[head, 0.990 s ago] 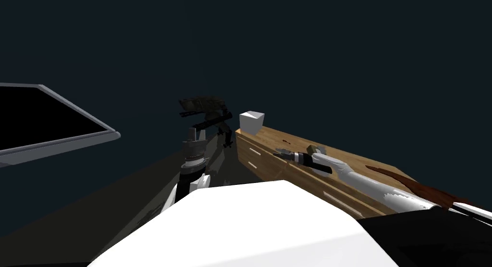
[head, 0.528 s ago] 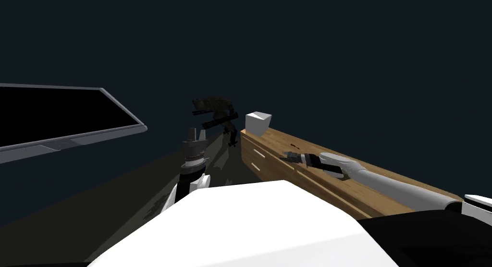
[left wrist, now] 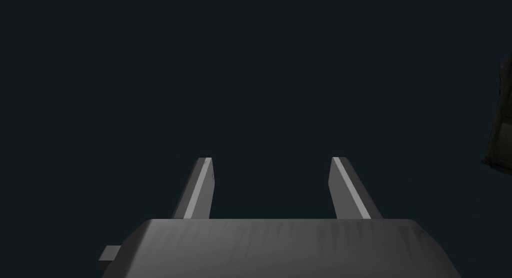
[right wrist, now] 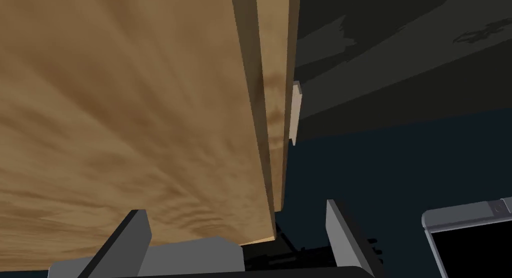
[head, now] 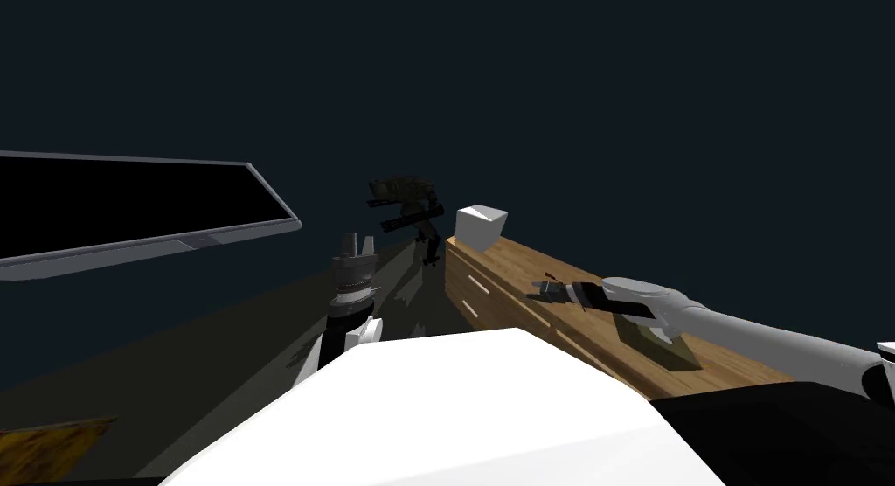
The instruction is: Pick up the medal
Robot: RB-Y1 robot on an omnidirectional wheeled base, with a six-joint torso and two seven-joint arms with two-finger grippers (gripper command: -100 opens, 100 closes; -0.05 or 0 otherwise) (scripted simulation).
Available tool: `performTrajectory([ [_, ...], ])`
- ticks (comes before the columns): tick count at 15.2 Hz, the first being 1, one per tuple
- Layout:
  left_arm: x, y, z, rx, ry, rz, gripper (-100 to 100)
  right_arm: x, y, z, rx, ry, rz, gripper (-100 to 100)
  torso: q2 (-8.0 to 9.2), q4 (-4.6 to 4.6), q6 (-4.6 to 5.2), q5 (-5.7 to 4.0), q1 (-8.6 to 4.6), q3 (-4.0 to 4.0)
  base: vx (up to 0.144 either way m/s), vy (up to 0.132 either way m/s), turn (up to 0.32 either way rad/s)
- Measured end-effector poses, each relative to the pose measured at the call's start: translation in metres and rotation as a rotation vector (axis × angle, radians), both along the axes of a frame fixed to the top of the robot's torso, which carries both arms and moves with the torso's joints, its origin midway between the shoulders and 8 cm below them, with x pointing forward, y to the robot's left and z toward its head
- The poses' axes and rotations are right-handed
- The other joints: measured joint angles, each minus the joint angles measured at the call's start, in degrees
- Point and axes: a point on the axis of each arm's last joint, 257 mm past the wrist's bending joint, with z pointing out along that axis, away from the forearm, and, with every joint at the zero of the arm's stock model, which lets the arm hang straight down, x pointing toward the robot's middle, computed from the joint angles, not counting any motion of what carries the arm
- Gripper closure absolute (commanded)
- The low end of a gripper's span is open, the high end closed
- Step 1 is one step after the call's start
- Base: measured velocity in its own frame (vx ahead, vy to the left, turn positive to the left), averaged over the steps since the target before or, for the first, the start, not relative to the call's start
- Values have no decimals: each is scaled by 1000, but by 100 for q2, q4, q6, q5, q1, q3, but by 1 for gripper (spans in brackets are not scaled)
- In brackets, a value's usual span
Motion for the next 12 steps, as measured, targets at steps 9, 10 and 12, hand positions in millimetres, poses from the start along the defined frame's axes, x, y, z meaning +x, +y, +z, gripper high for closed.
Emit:
performTrajectory([
  [9, 0, 0, 0, 0, 0, 0, 0, -58, -123, 1, -272, 162, -54, -100, 2, 1, -4, -2, -13, 1, 26, -67, 268],
  [10, 0, 0, 0, 0, 0, 0, 0, -66, -133, 2, -298, 184, -55, -100, 2, 1, 1, -3, -14, 1, 20, -85, 197],
  [12, 0, 0, 0, 0, 0, 0, 0, -85, -159, 7, -359, 232, -67, -100, 4, 1, -2, -3, -18, 2, 10, -118, 329],
])
